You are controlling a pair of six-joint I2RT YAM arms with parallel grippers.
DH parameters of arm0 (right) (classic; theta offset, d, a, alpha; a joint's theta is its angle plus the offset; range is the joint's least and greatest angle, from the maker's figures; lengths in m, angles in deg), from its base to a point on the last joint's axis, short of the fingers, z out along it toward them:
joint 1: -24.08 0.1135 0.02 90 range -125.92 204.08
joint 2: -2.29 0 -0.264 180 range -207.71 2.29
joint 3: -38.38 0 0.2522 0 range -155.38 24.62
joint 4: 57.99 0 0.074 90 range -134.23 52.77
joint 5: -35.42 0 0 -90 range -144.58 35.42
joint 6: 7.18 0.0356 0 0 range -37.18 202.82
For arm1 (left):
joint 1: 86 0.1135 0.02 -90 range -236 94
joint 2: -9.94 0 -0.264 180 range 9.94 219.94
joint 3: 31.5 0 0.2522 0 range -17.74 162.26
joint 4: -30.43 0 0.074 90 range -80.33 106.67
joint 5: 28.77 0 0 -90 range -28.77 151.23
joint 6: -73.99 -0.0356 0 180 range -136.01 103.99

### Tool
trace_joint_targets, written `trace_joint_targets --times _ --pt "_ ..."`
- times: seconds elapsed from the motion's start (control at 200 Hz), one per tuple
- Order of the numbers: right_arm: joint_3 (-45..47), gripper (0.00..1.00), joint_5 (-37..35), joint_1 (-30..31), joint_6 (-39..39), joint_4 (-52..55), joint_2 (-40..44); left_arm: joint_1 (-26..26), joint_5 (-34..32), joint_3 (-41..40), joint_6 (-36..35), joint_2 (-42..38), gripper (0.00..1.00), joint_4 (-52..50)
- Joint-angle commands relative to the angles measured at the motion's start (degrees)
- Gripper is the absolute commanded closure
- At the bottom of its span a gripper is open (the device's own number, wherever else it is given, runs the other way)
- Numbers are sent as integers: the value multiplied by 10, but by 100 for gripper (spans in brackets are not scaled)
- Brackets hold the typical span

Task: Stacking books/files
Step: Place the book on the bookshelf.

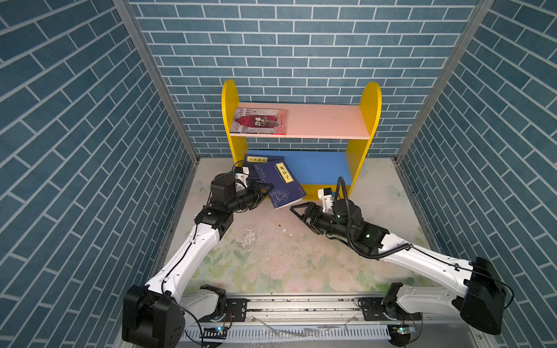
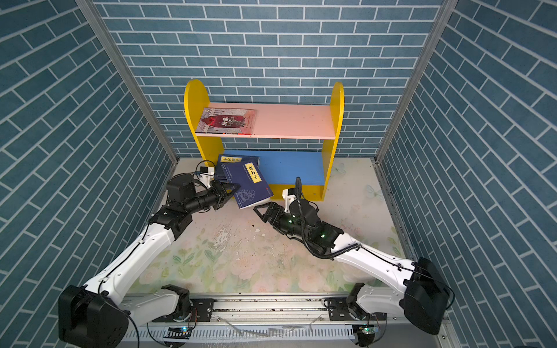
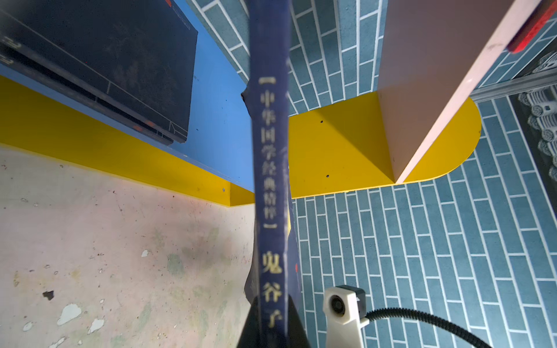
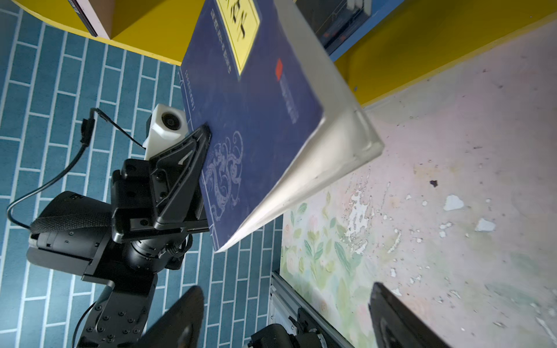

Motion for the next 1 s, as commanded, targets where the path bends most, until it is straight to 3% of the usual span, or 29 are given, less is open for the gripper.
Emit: trace_joint_targets --times 0.0,0.285,0.725,0.82,0.995 --pt "-14 14 -28 10 28 -87 -25 3 -5 4 41 4 100 65" --pt "-13 15 -59 15 55 -214 -88 6 0 1 69 5 100 61" --pt "-55 18 -71 6 63 -296 -155 9 5 -2 74 3 100 59" --pt "-67 24 -60 -2 77 -323 -182 11 6 -3 75 1 100 55" --pt "-58 47 -75 -11 75 -336 -187 28 5 -9 76 -5 100 27"
